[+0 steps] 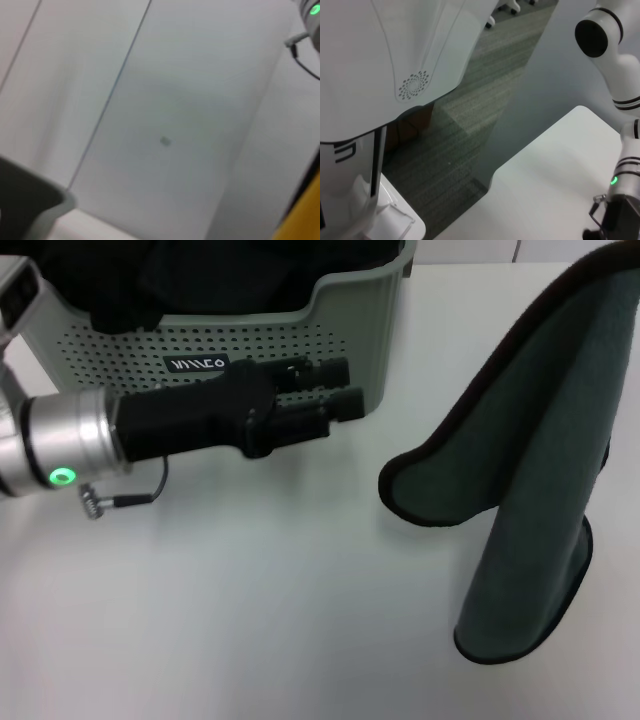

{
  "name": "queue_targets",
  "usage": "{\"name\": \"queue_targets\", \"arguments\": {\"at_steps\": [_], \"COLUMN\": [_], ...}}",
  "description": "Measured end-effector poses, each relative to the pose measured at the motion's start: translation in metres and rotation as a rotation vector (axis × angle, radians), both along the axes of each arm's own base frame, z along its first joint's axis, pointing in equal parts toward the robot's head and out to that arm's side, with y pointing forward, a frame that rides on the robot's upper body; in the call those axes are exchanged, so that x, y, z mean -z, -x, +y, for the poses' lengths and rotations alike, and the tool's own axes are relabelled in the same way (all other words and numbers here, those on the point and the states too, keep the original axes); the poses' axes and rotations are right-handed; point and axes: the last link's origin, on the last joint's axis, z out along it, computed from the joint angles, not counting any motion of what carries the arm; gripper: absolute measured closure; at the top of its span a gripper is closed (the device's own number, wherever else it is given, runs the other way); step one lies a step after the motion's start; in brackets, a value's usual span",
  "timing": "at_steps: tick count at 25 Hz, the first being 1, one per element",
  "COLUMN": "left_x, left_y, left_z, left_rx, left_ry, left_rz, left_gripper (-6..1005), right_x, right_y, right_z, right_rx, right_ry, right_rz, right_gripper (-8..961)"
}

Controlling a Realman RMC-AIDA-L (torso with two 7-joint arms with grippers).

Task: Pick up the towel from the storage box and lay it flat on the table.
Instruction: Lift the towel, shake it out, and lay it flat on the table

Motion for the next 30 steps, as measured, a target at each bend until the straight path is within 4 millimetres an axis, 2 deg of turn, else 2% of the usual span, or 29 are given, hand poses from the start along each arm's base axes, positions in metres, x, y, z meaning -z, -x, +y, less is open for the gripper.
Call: {"name": "queue_targets", "arguments": {"at_steps": [9,16,30], "left_x": [-0.008,0.008,0.017], "left_y": [0.005,0.004,0.007], "left_z": [-0.022,-0.032,-0.039], "left_rx": [0.047,0.088,0.084], "left_ry": [0.053,0.118,0.149], "left_rz": [-0.062,-0.012,0.004], "left_gripper": [458,459,460], "right_x": [0.004,0.006,0.007], "right_y": [0.004,0.009,0.013], "right_z": [-0.008,-0.011,-0.019], "right_rx": [-0.061,-0.089,-0.129], "right_ry": [-0.005,-0.005,-0.012], "right_rz": [0.027,0.041,0.056], "right_gripper": [837,834,829]}}
